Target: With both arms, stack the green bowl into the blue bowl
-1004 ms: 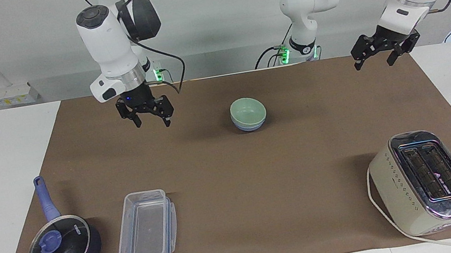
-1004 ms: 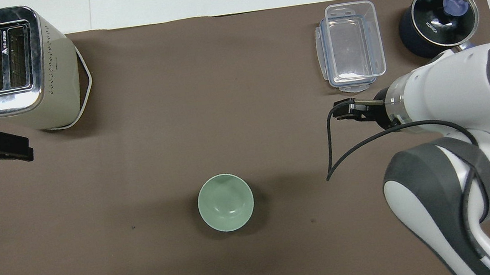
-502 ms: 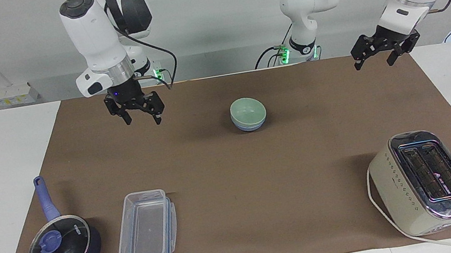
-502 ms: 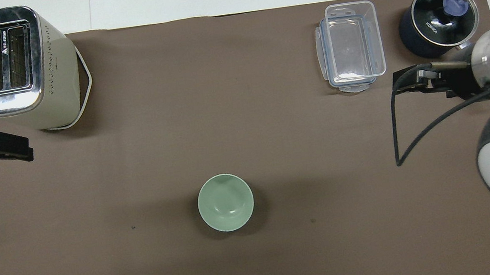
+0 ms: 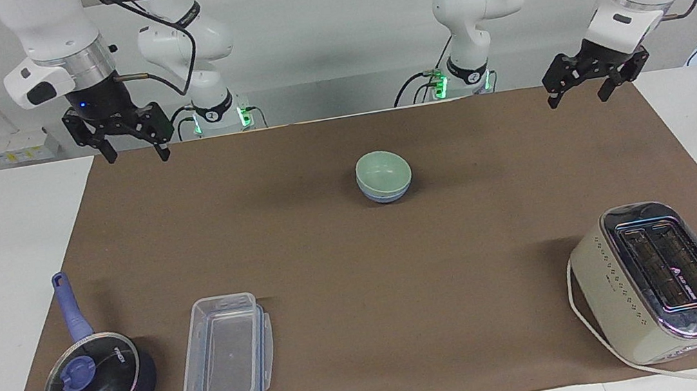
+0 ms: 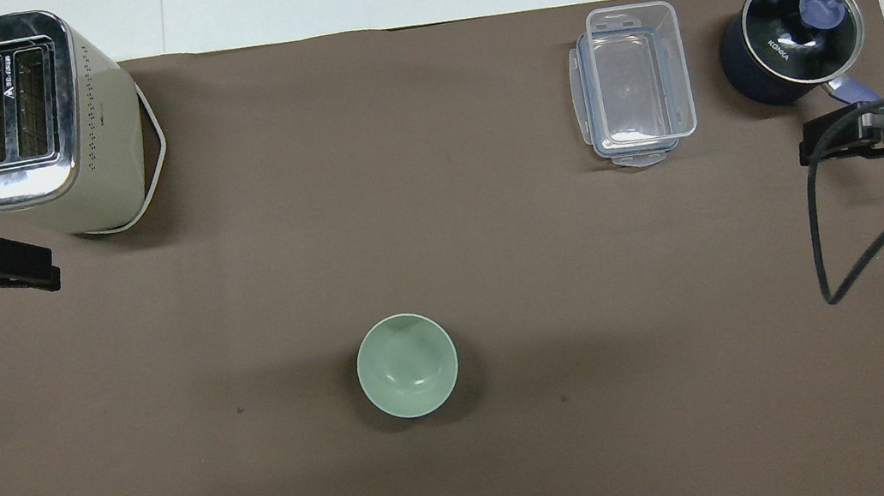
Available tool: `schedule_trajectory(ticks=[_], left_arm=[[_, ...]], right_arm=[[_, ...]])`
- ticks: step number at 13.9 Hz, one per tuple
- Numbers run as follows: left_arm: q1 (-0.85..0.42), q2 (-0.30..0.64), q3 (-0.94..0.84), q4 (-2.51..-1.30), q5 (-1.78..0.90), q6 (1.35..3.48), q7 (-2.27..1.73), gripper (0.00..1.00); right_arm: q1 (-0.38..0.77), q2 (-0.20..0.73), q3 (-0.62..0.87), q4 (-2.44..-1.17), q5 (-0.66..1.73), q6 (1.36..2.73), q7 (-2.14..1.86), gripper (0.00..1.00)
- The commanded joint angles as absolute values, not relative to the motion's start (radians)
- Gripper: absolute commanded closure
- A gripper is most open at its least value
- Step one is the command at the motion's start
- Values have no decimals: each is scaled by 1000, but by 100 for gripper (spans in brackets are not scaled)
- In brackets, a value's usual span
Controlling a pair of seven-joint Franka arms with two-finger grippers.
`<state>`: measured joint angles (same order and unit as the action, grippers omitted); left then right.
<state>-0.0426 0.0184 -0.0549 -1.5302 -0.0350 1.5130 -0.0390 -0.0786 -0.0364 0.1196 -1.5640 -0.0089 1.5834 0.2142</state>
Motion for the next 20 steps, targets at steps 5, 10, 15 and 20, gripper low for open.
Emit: schedule_trajectory(ticks=[5, 10, 15, 20], left_arm=[[-34, 21, -58, -1513, -25, 1497, -31, 0], [-34, 21, -58, -1513, -25, 1497, -31, 0], [-34, 21, -58, -1513, -26, 1497, -31, 0], [-34, 21, -58, -1513, -25, 1497, -31, 0]], right_arm=[[37, -24, 3, -1532, -12, 1537, 212, 0], [37, -29, 6, -1536, -11, 1505, 210, 0], [43, -37, 8, -1539, 12, 1482, 204, 0], [43, -46, 8, -1552, 15, 1480, 206, 0]])
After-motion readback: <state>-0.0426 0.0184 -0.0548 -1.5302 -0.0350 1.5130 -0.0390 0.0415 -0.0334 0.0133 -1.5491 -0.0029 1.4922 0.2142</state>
